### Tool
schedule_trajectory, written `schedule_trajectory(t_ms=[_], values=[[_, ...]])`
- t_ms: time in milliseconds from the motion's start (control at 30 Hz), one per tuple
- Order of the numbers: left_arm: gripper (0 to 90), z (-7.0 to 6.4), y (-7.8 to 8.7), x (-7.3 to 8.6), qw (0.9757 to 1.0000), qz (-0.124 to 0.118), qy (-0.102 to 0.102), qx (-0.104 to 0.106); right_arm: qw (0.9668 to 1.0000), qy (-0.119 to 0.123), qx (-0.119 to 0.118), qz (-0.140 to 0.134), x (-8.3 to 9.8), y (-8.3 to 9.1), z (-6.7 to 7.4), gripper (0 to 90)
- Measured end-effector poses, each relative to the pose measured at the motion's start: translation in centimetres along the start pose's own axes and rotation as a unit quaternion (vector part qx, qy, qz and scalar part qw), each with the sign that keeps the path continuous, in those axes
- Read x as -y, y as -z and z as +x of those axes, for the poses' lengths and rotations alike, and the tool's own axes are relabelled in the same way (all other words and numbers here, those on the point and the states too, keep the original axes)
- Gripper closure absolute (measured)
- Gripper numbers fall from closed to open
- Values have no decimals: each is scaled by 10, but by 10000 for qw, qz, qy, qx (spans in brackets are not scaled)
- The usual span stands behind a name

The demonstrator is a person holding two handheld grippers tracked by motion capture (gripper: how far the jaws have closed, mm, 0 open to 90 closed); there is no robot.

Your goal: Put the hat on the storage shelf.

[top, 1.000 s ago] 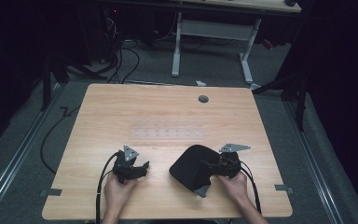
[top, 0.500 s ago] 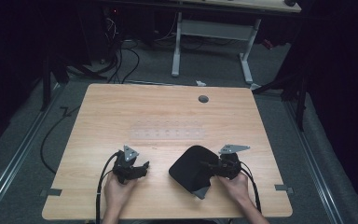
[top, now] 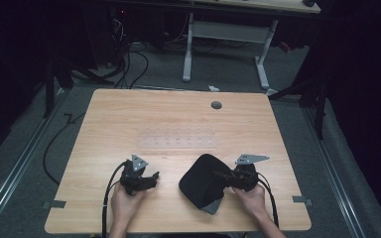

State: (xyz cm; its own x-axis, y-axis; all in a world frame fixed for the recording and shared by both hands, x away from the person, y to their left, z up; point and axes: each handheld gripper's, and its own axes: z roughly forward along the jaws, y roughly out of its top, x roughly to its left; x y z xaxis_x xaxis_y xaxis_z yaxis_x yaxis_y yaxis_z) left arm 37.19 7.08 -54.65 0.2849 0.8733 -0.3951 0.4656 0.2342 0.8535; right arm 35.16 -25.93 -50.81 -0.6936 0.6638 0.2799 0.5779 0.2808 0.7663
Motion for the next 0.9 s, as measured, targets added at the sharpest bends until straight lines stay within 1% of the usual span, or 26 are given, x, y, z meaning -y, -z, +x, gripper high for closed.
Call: schedule_trajectory(t_ms=[100, 200, 300, 433, 567, 700, 733, 900], values=[[280, 0, 0, 0, 10000, -3, 0, -8, 9999, 67, -41, -72, -2, 3, 4, 819], [280, 0, 0, 0, 10000, -2, 1, -7, 9999, 82, -48, -114, -4, 5, 7, 821], [280, 0, 0, 0, 10000, -3, 1, -7, 9999, 33, -66, -126, -5, 8, 7, 823], [278, 0, 0, 0, 10000, 4, 2, 8, 9999, -3, -16, -141, -6, 12, 6, 824], [275, 0, 0, 0, 10000, 8, -6, 6, 9999, 28, 36, -151, -9, 16, 6, 825], [274, 0, 1, 0, 10000, 25, -26, 41, 9998, 22, 27, -197, -13, 21, 8, 826], [276, 0, 1, 0, 10000, 34, -35, 56, 9997, 16, 16, -229, -14, 22, 9, 826], [285, -4, 3, 2, 9997, 31, -213, 138, 9995, -45, -30, -308, -18, 29, 11, 826]])
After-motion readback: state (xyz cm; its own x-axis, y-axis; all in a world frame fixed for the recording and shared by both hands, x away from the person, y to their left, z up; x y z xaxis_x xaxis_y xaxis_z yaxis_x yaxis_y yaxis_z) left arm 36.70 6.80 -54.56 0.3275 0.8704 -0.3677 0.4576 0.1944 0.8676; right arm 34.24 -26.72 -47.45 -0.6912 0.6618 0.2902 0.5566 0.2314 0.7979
